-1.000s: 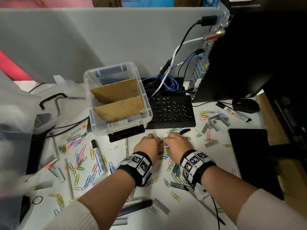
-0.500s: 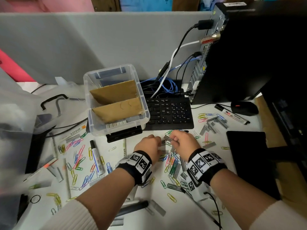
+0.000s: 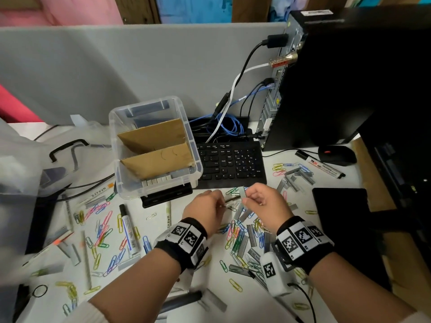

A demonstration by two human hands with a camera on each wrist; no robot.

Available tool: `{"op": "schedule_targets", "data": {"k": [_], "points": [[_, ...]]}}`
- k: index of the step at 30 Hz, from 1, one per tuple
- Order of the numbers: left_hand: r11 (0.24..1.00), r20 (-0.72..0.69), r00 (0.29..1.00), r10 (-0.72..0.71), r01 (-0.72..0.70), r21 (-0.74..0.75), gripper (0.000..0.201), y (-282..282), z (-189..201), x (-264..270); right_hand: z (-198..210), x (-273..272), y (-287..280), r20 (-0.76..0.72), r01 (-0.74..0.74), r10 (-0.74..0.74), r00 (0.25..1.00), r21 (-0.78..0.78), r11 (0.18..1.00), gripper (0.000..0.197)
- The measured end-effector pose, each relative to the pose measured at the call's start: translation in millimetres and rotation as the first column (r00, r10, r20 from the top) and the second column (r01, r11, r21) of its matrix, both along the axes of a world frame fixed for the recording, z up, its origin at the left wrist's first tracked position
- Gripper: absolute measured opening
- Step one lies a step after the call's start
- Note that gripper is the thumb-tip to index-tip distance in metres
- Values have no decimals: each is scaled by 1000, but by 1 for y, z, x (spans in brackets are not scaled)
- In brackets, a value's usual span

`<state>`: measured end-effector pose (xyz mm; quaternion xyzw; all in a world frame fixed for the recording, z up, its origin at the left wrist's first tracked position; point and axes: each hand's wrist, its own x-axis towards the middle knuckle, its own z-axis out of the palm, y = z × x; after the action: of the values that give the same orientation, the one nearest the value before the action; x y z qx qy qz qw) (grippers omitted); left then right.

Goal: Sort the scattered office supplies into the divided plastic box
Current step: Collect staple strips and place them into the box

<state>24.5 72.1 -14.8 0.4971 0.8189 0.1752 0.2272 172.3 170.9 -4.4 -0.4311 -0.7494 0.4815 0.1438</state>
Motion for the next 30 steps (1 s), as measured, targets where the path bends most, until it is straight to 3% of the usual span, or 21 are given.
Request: {"op": "schedule_targets", "data": {"k": [3,6,11,18,30], "points": [[988,173,982,77,-98,117,13,-4,9,0,10,0,-1,-106,-7,1,994,-58,998,7],[957,372,923,96,-189,220,15,-7,17,1,18,0,-3,-262,-6,-40,964,-172,985,21],[918,553,828,95,-288,274,19,-10,22,-2,24,-7,-7,-396,-54,-57,917,-262,964,44],[935,543,838,56,-234,265,18,-13,26,2,29,-14,-13,-360,-106,28,933,-199,974,26],[945,576,817,15,-200,259,18,-15,31,-1,24,-19,-9,-315,-48,-10,949,-177,983,26]]}}
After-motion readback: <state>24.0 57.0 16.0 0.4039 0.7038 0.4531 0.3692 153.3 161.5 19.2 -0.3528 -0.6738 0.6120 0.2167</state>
